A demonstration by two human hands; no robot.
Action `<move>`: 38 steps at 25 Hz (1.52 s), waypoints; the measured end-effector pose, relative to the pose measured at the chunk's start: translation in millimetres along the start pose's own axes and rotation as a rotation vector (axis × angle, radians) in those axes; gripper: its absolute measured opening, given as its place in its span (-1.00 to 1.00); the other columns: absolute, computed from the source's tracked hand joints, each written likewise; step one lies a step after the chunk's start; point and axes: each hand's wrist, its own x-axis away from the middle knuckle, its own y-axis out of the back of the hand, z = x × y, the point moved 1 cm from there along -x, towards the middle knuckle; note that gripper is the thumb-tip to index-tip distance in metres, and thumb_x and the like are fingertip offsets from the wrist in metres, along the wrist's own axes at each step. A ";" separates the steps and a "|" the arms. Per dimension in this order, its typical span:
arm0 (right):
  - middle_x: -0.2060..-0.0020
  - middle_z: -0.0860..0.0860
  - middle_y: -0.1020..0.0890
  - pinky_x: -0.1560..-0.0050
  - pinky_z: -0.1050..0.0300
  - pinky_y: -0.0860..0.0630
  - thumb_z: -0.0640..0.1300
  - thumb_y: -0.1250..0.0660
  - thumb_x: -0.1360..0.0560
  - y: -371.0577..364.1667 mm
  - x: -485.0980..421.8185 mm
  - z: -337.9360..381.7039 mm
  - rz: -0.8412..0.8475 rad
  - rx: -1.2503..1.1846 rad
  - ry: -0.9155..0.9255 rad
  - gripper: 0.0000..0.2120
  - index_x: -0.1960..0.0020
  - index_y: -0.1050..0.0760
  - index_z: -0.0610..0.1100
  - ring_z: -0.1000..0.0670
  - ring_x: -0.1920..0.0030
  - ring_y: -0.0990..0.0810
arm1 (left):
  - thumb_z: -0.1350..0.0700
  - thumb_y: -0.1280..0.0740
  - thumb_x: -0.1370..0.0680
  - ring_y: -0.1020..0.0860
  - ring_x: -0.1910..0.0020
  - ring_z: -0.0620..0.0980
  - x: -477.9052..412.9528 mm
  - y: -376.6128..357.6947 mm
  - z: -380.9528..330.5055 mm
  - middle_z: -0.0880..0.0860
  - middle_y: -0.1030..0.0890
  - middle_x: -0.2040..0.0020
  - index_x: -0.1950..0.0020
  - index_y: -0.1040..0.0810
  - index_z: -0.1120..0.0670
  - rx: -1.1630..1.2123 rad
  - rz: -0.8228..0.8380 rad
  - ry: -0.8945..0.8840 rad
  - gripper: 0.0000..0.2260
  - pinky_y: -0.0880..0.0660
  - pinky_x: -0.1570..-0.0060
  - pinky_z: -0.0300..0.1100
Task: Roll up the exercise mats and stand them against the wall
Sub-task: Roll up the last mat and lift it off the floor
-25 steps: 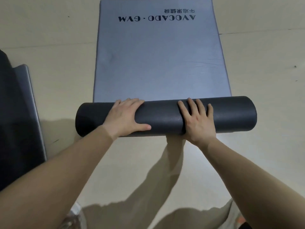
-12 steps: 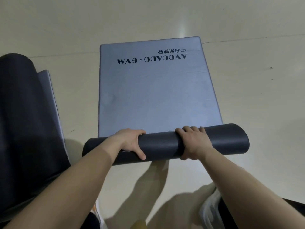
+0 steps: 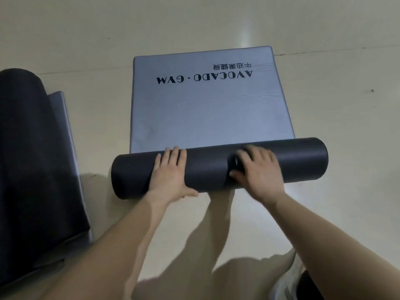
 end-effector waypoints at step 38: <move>-0.58 -0.13 -0.18 -0.44 -0.49 -0.10 0.38 -0.54 -0.20 -5.2 -85.9 0.6 0.063 0.206 0.065 0.26 -0.64 0.15 0.17 -0.31 -0.55 -0.15 | -0.54 -0.40 -0.18 -0.19 -0.57 0.18 -49.9 34.4 30.7 0.07 -0.20 -0.61 -0.63 -0.05 0.00 -0.146 -0.226 -0.063 0.19 -0.14 -0.54 0.11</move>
